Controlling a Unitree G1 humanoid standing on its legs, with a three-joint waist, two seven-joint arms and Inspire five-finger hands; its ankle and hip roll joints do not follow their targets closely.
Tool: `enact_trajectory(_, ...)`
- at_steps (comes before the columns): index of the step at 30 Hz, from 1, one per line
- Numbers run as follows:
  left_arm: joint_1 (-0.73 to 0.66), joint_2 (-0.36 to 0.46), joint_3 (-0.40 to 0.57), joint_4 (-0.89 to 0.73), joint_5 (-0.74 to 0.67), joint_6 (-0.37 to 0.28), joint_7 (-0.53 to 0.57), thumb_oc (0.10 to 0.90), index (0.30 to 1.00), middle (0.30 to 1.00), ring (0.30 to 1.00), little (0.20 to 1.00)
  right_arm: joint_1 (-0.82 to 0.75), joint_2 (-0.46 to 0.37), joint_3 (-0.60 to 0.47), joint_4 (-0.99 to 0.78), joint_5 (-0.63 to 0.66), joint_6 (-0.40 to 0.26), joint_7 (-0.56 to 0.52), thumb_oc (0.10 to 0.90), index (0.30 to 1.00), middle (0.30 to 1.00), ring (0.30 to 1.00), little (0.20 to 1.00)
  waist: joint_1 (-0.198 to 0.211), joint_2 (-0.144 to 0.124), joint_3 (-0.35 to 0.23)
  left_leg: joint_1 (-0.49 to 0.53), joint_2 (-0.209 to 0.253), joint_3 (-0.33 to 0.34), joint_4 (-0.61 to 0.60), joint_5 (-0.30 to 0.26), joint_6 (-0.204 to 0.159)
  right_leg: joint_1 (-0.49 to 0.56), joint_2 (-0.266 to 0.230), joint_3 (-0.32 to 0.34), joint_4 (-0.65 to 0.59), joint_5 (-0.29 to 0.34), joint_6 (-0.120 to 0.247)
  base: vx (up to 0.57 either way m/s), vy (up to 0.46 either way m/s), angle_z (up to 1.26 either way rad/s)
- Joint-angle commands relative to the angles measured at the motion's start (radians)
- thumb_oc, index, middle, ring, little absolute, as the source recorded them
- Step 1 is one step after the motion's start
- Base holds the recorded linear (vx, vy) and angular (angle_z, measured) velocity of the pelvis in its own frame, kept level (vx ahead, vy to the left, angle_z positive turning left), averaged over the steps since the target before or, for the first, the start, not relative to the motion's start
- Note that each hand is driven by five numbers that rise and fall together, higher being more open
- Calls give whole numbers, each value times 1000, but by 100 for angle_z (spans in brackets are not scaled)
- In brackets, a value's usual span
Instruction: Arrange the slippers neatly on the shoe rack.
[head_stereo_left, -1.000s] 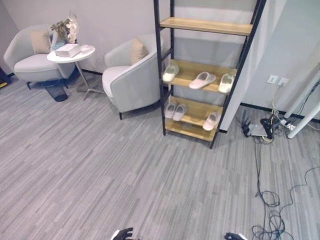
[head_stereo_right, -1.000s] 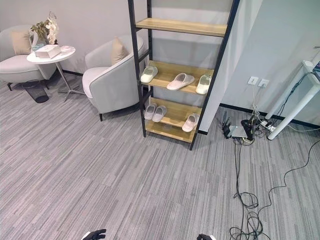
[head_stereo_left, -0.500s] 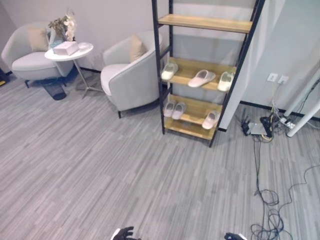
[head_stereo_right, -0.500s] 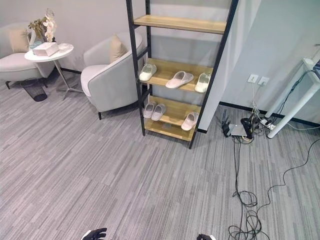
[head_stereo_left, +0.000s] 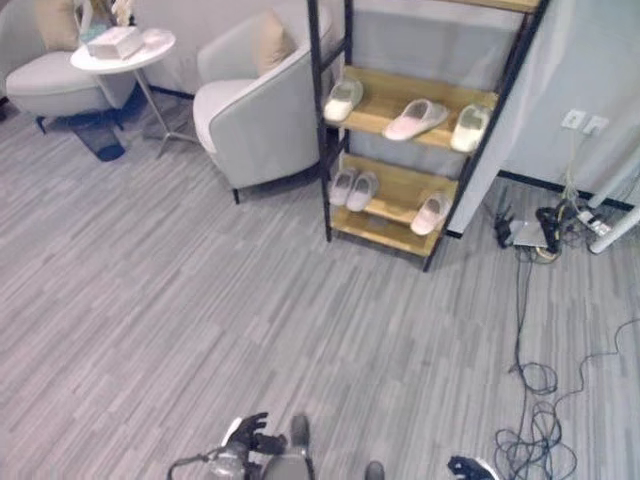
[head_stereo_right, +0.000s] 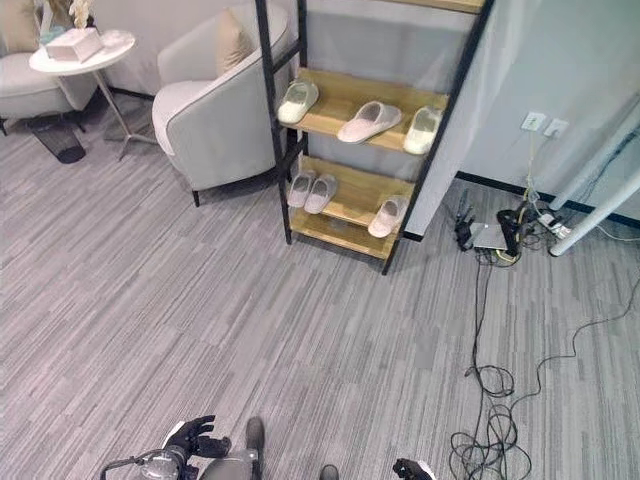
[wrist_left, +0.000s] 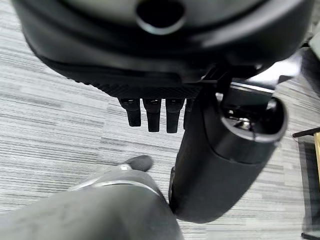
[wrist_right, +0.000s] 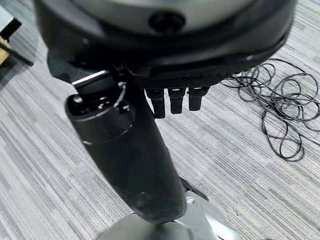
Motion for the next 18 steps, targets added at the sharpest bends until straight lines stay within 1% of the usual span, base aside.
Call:
enact_trajectory(1, 81, -31, -39, 46, 39, 8, -4, 800, 900, 900, 900, 900, -10, -24, 12, -31, 5, -25, -10, 800, 900, 900, 900, 900, 20, -13, -46, -46, -22, -7, 159, -103, 38, 57, 11, 59, 70, -100, 65, 271, 144, -57)
enact_trajectory(2, 82, -29, -34, 46, 38, 9, -8, 800, 900, 900, 900, 900, -12, -20, 10, -26, -1, -25, -6, 800, 900, 900, 900, 900, 30, -24, -60, -38, -41, -14, 176, -128, 57, 57, -9, 66, 127, -104, 82, 259, 150, -50)
enact_trajectory(3, 79, -29, -32, 45, 37, 9, -8, 800, 900, 900, 900, 900, -16, -16, 10, -27, -5, -26, -3, 800, 900, 900, 900, 900, 34, -26, -67, -21, -47, -8, 173, -143, 69, 50, -19, 68, 168, -98, 96, 258, 151, -50)
enact_trajectory(4, 79, -29, -32, 45, 37, 9, -8, 800, 900, 900, 900, 900, -16, -16, 10, -27, -5, -26, -3, 800, 900, 900, 900, 900, 36, -27, -66, -19, -48, -7, 173, -144, 69, 50, -20, 69, 170, -100, 96, 226, 170, -46)
enact_trajectory(5, 71, -23, -33, 32, 40, 10, -8, 800, 900, 900, 900, 900, -26, -12, 11, -33, -11, -23, 6, 800, 900, 900, 900, 900, 34, -29, -63, 37, -69, -5, 157, -177, 103, -17, -54, 82, 331, -32, 138, 208, 187, -35)
enact_trajectory(6, 66, -22, -34, 24, 39, 10, -3, 800, 900, 900, 900, 900, -35, -11, 12, -40, -12, -21, 9, 800, 900, 900, 900, 900, 27, -27, -58, 65, -81, -4, 151, -194, 123, -60, -76, 77, 418, 36, 162, 260, 229, -32)
enact_trajectory(7, 59, -22, -39, 17, 38, 9, -2, 800, 900, 900, 900, 900, -42, -11, 13, -48, -13, -21, 10, 800, 900, 900, 900, 900, 22, -19, -57, 85, -83, -2, 143, -202, 136, -92, -93, 67, 480, 100, 176, 117, 118, -22)
enact_trajectory(8, 58, -22, -39, 17, 38, 9, -2, 800, 900, 900, 900, 900, -43, -11, 13, -49, -13, -20, 10, 800, 900, 900, 900, 900, 23, -20, -56, 87, -84, -1, 143, -203, 137, -93, -95, 69, 483, 99, 178, 125, 91, -11)
enact_trajectory(9, 52, -20, -43, 10, 37, 10, -4, 800, 900, 900, 900, 900, -50, -8, 15, -57, -11, -20, 11, 800, 900, 900, 900, 900, 15, -11, -50, 116, -83, -3, 137, -215, 151, -126, -104, 66, 555, 140, 178, 255, 151, 9)
enact_trajectory(10, 42, -11, -48, 3, 32, 11, -7, 800, 900, 900, 900, 900, -56, -5, 14, -67, -12, -25, 12, 800, 900, 900, 900, 900, -1, 18, -45, 166, -73, -13, 115, -235, 166, -191, -110, 41, 653, 167, 173, 380, 180, 16)
enact_trajectory(11, 38, -10, -50, 1, 26, 9, -10, 800, 900, 900, 900, 900, -59, -5, 13, -70, -11, -26, 12, 800, 900, 900, 900, 900, -10, 28, -44, 199, -70, -20, 101, -246, 168, -233, -117, 18, 656, 153, 161, 314, 131, 17)
enact_trajectory(12, 39, -10, -49, 1, 26, 9, -10, 800, 900, 900, 900, 900, -59, -5, 14, -70, -11, -26, 12, 800, 900, 900, 900, 900, -13, 25, -40, 203, -74, -22, 102, -249, 168, -230, -122, 16, 665, 145, 161, 366, 19, 11)
enact_trajectory(13, 36, -10, -50, 3, 27, 7, -15, 800, 900, 900, 900, 900, -59, -4, 15, -75, -15, -30, 14, 800, 900, 900, 900, 900, -32, 28, -44, 251, -75, -38, 79, -271, 163, -285, -122, -10, 582, 113, 147, 249, -17, 7)
enact_trajectory(14, 37, -10, -50, 3, 27, 7, -16, 800, 900, 900, 900, 900, -58, -5, 16, -76, -15, -30, 14, 800, 900, 900, 900, 900, -35, 27, -40, 257, -76, -40, 79, -274, 163, -280, -124, -12, 586, 106, 147, 371, -45, -6)
enact_trajectory(15, 36, -11, -50, 6, 30, 6, -20, 800, 900, 900, 900, 900, -59, -6, 18, -78, -16, -31, 16, 800, 900, 900, 900, 900, -46, 25, -40, 283, -76, -46, 66, -289, 157, -291, -120, -27, 529, 78, 140, 396, -104, 10)
enact_trajectory(16, 40, -17, -51, 13, 34, 4, -22, 800, 900, 900, 900, 900, -60, -8, 24, -85, -18, -33, 18, 800, 900, 900, 900, 900, -65, 17, -40, 333, -81, -62, 40, -315, 146, -330, -112, -47, 383, 75, 137, 516, -132, 21)
enact_trajectory(17, 41, -19, -50, 17, 32, 2, -21, 800, 900, 900, 900, 900, -61, -8, 27, -85, -19, -32, 21, 800, 900, 900, 900, 900, -76, 8, -41, 354, -88, -73, 29, -322, 140, -353, -109, -43, 313, 92, 140, 527, -136, 20)
enact_trajectory(18, 43, -20, -46, 21, 31, 2, -22, 800, 900, 900, 900, 900, -60, -11, 28, -83, -21, -30, 23, 800, 900, 900, 900, 900, -85, 8, -42, 382, -83, -82, 13, -333, 132, -363, -102, -42, 260, 109, 145, 381, -96, 7)
